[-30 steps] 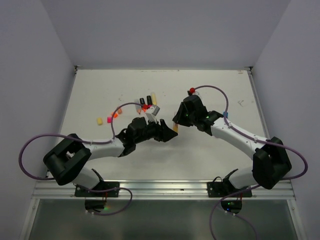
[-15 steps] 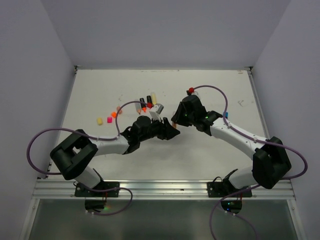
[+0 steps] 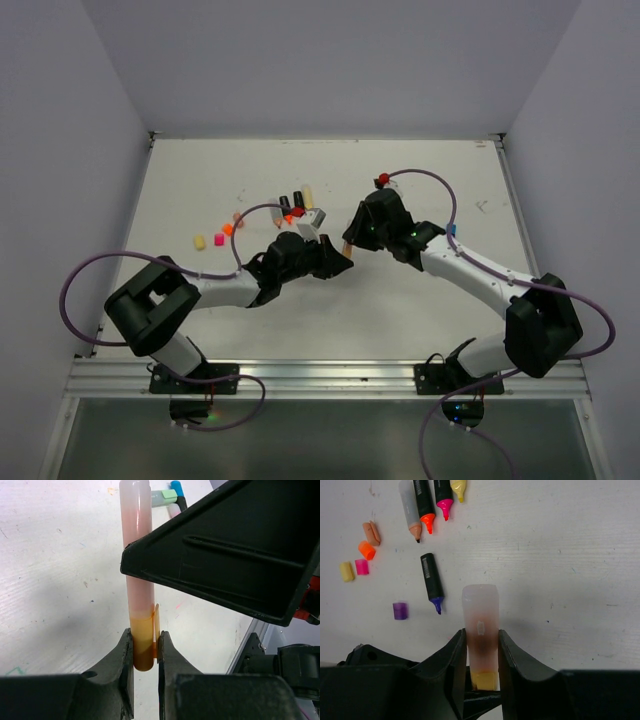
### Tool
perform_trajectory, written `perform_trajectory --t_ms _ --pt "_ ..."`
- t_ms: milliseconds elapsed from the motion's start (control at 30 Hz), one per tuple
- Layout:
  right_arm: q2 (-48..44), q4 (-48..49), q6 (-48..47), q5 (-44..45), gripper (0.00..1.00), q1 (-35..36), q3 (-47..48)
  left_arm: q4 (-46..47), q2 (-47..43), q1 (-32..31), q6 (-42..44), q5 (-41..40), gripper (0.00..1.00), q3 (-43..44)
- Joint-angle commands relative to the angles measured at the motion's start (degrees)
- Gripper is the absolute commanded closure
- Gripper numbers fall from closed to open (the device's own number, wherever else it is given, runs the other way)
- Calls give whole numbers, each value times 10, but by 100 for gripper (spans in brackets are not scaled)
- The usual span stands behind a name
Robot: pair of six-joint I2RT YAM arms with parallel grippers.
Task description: Open the pen caps
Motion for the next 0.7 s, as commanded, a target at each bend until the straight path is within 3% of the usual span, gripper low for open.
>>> perform_trajectory --t_ms 0,200,300,333,433,667 --pt "-6 56 1 -26 69 5 5 19 -14 -8 20 6 100 21" --pt "30 53 -10 -34 50 7 24 18 -33 -8 27 6 100 15" --pt "42 62 -10 -37 53 6 29 16 -41 -8 27 4 100 12" --pt "47 60 -13 -38 55 6 32 16 -47 -8 27 4 100 8" --pt "60 65 -14 -41 100 6 36 14 -57 -8 30 3 100 6" --pt "94 45 -38 20 100 1 108 -8 -85 -8 39 -15 100 -26"
